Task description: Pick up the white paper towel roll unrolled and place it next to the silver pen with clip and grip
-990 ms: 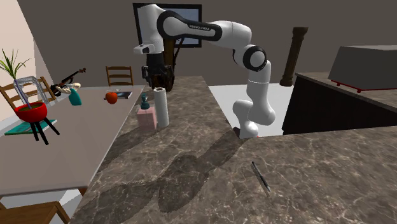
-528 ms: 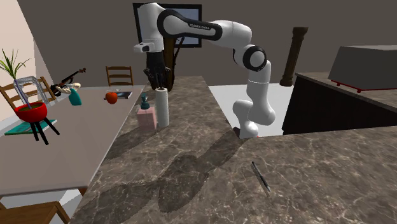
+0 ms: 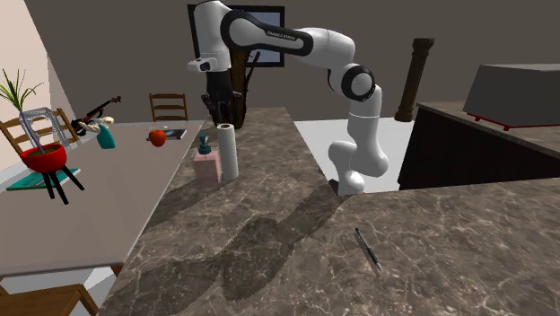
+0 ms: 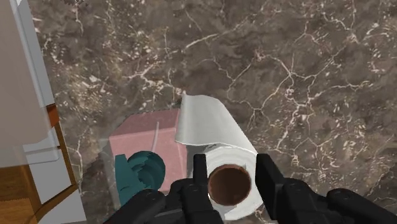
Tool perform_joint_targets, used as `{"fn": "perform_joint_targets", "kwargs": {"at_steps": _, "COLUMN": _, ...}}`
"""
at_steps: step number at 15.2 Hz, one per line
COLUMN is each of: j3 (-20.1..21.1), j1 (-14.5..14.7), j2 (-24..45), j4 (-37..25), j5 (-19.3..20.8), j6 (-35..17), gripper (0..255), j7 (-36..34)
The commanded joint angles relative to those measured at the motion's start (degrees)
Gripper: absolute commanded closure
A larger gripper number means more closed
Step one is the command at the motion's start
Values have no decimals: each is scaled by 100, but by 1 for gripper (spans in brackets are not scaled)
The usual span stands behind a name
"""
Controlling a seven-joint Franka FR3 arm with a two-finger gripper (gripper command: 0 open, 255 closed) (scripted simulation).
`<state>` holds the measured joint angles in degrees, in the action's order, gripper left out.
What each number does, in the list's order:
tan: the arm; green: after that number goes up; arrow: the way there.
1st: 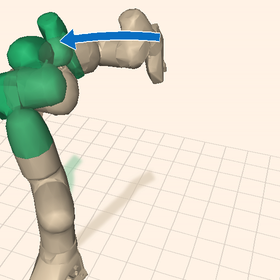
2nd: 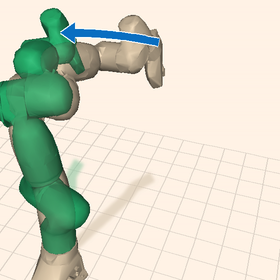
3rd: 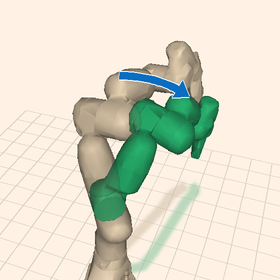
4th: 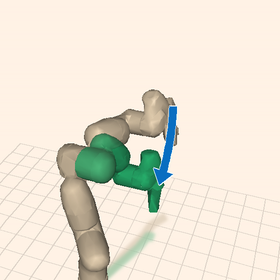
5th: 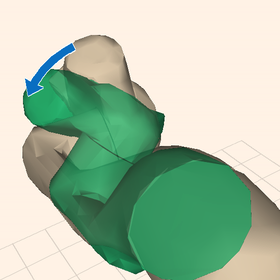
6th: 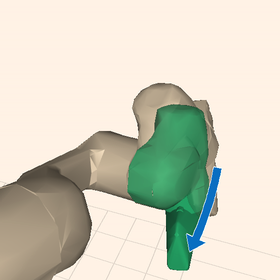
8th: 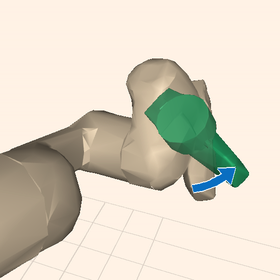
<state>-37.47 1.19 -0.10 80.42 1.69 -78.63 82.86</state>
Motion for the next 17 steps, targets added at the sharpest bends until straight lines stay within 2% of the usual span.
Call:
{"fn": "perform_joint_targets", "kwargs": {"at_steps": 1, "j3": 150, "j1": 154, "j2": -502, "j4": 618, "j5": 154, "j6": -504, "gripper": 0, "j7": -144}}
{"fn": "perform_joint_targets", "kwargs": {"at_steps": 3, "j3": 401, "j1": 298, "j2": -1240, "j4": 1545, "j5": 350, "j6": -1302, "gripper": 0, "j7": -315}}
{"fn": "perform_joint_targets", "kwargs": {"at_steps": 11, "j3": 420, "j1": 260, "j2": -1348, "j4": 2238, "j5": 408, "j6": -1899, "gripper": 0, "j7": -363}}
{"fn": "perform_joint_targets", "kwargs": {"at_steps": 17, "j3": 420, "j1": 260, "j2": -1348, "j4": 2238, "j5": 408, "j6": -1899, "gripper": 0, "j7": -363}}
